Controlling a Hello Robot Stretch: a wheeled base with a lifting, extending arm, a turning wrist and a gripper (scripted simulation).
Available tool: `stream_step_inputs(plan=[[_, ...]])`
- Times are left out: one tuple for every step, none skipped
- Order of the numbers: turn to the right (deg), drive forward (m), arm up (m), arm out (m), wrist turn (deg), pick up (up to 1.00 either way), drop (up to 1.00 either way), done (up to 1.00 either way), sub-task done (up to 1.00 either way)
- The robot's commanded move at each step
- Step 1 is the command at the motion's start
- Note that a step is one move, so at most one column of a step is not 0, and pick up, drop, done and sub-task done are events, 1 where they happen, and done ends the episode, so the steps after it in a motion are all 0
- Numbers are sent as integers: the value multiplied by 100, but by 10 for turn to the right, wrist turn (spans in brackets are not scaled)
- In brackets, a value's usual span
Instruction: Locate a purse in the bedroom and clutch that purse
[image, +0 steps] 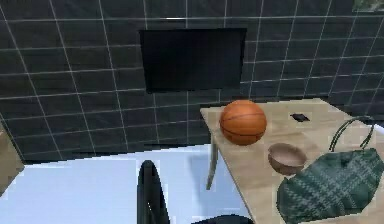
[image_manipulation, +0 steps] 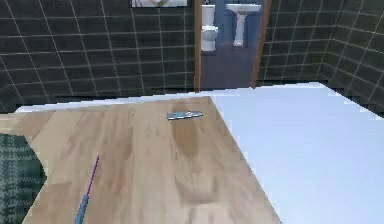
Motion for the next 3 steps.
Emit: stream_step_inputs(plan=[[-450, 0, 0, 0, 0, 0, 0, 0, 0], [-360, 0, 0, 0, 0, 0, 0, 0, 0], [0, 0, 50, 0, 0, 0, 0, 0, 0]])
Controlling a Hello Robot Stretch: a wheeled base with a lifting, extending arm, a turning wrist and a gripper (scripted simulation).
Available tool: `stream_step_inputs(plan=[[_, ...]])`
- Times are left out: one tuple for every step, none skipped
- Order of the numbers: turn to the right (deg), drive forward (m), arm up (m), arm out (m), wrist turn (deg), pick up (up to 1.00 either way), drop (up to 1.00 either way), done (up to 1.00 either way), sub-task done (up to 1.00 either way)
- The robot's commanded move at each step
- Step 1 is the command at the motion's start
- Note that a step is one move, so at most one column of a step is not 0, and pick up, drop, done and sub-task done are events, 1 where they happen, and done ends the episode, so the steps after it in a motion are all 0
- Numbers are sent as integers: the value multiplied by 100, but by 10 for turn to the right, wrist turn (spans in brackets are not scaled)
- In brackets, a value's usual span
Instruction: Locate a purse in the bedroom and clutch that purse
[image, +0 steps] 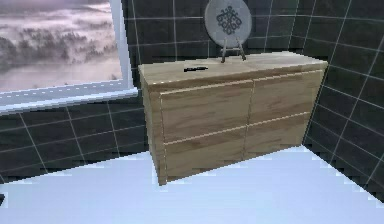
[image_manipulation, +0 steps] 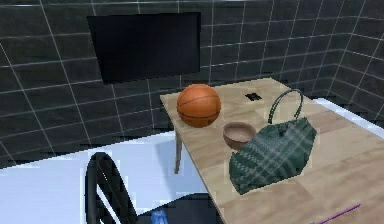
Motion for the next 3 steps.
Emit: stream_step_inputs(plan=[[0, 0, 16, 0, 0, 0, 0, 0, 0], [0, 0, 0, 2, 0, 0, 0, 0, 0], [0, 0, 0, 0, 450, 0, 0, 0, 0]])
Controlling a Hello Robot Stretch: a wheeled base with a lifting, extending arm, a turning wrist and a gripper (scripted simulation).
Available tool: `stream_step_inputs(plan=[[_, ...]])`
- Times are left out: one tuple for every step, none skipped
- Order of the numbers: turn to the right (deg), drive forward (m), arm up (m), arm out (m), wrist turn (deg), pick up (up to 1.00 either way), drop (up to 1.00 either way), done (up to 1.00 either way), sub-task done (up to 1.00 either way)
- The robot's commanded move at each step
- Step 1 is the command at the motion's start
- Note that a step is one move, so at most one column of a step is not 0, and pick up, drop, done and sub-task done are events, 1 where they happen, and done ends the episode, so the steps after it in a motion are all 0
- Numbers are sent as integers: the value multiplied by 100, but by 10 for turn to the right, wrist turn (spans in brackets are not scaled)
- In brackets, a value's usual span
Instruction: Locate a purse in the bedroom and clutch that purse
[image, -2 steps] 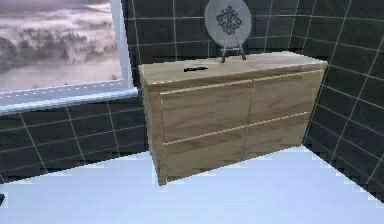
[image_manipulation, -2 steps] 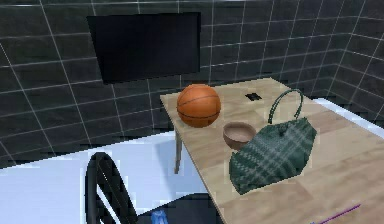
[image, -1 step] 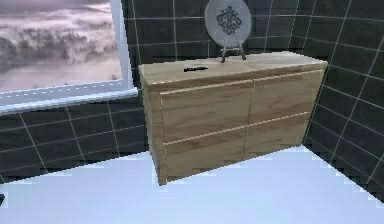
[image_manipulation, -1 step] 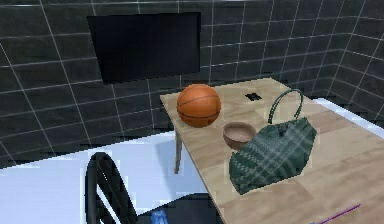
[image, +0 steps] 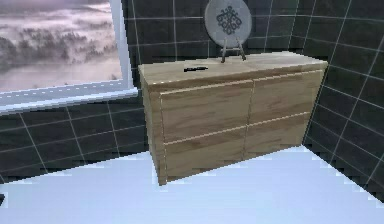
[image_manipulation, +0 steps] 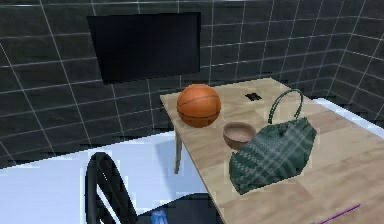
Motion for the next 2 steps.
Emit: stream_step_inputs(plan=[[0, 0, 0, 0, 450, 0, 0, 0, 0], [0, 0, 0, 0, 450, 0, 0, 0, 0]])
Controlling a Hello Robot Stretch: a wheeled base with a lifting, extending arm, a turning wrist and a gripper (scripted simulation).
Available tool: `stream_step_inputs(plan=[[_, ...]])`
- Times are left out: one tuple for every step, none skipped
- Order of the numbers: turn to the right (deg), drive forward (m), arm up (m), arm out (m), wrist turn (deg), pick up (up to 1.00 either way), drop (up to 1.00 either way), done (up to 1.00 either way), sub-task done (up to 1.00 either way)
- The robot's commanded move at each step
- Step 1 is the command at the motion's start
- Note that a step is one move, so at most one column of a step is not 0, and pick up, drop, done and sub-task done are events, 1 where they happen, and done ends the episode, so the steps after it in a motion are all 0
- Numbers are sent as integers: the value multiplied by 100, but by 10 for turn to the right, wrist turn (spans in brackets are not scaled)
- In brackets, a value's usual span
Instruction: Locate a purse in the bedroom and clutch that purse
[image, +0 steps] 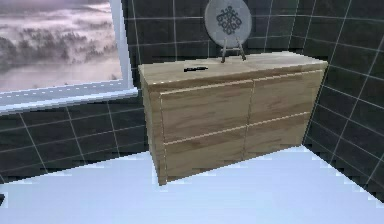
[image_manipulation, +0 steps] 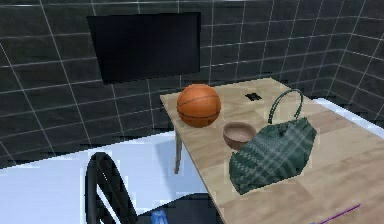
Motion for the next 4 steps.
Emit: stream_step_inputs(plan=[[0, 0, 0, 0, 270, 0, 0, 0, 0], [0, 0, -30, 0, 0, 0, 0, 0, 0], [0, 0, 0, 0, 0, 100, 0, 0, 0], [0, 0, 10, 0, 0, 0, 0, 0, 0]])
